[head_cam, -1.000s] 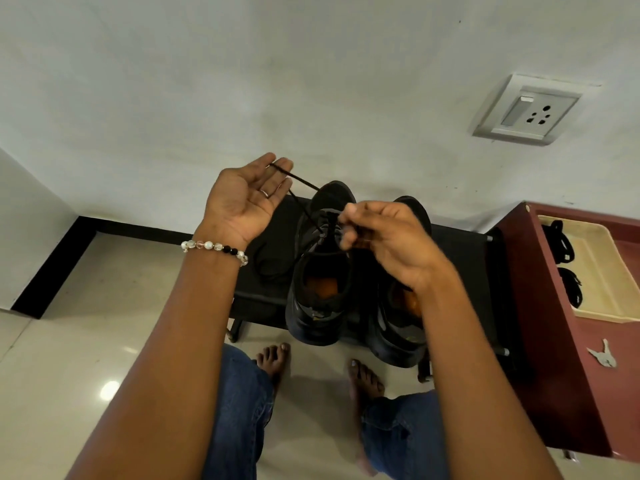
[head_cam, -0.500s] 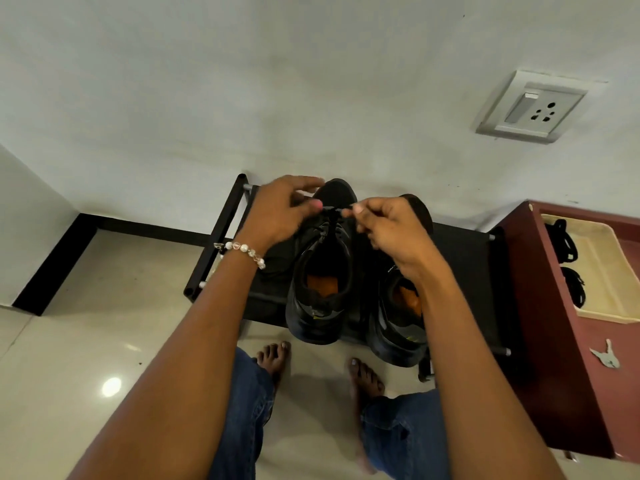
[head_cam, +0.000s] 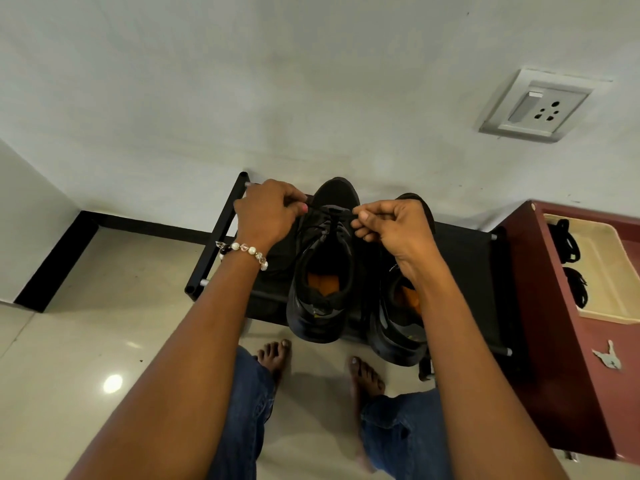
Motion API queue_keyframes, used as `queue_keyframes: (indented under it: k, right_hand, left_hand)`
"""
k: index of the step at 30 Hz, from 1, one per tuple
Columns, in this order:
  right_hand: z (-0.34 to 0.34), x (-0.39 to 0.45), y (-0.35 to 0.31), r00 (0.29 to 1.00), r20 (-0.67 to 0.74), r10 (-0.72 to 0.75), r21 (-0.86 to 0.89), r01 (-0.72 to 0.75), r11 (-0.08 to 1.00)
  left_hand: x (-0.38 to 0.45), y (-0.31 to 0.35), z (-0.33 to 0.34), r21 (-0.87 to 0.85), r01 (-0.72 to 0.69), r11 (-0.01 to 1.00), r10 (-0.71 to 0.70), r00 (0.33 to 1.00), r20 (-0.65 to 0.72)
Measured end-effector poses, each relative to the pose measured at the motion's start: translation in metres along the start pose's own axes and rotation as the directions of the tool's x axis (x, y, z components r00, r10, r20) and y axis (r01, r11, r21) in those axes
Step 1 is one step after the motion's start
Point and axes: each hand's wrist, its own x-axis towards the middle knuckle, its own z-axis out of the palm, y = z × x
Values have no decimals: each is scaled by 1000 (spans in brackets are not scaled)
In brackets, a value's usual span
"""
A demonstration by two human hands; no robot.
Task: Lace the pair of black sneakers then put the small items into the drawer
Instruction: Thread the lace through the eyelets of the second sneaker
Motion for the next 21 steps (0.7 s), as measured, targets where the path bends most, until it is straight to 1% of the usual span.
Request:
queue_keyframes:
  k: [1,3,4,5,9,11,12,14,15,16,17,18,19,21]
  right_hand:
    - [3,0,0,1000,-3,-1,19,1,1000]
    - [10,0,0,1000,-21,-11,66,12,998]
    - [13,0,0,999,-34,-21,78,23,997]
    - [15,0,0,999,-46,-30,81,34,996]
    - [19,-1,2,996,-89,-15,105,25,994]
    - [17,-1,3,995,-94,12,102,-3,995]
    - [16,-1,4,996,-84,35,87,-28,996]
    - [13,-2,6,995,-21,99,-1,-99,995]
    - [12,-2,8,991,30,128,-102,-124,987]
    - [12,-3,10,986,79,149,-239,-126,963]
    - [13,-4,12,981,110,159,-372,-108,922]
    - [15,-4,14,981,118,152,-467,-80,881]
    - [17,-5,15,986,109,128,-515,-55,855]
    - [20,-5,16,995,76,66,-563,-12,826]
  left_hand:
    - [-1,2,1,-26,-49,998,51,997,54]
    - [-4,11,4,-183,-155,971,181,974,135]
    - [-7,17,7,-250,-182,951,226,961,159]
    - [-8,21,9,-280,-197,940,250,953,169]
    - [-11,27,15,-335,-183,924,233,966,113]
    - [-11,26,14,-341,-171,924,227,965,130]
    - [-11,25,14,-317,-174,932,227,964,139]
    - [-10,21,17,-213,-184,960,219,963,156]
    - [-10,20,18,-153,-182,971,208,962,175]
    - [-10,18,20,-98,-174,980,190,962,197]
    - [-10,17,20,-56,-164,985,172,962,214]
    - [-10,17,21,-30,-152,988,155,963,221]
    - [-10,18,21,-16,-140,990,140,965,221]
    - [-11,22,23,11,-118,993,113,970,216]
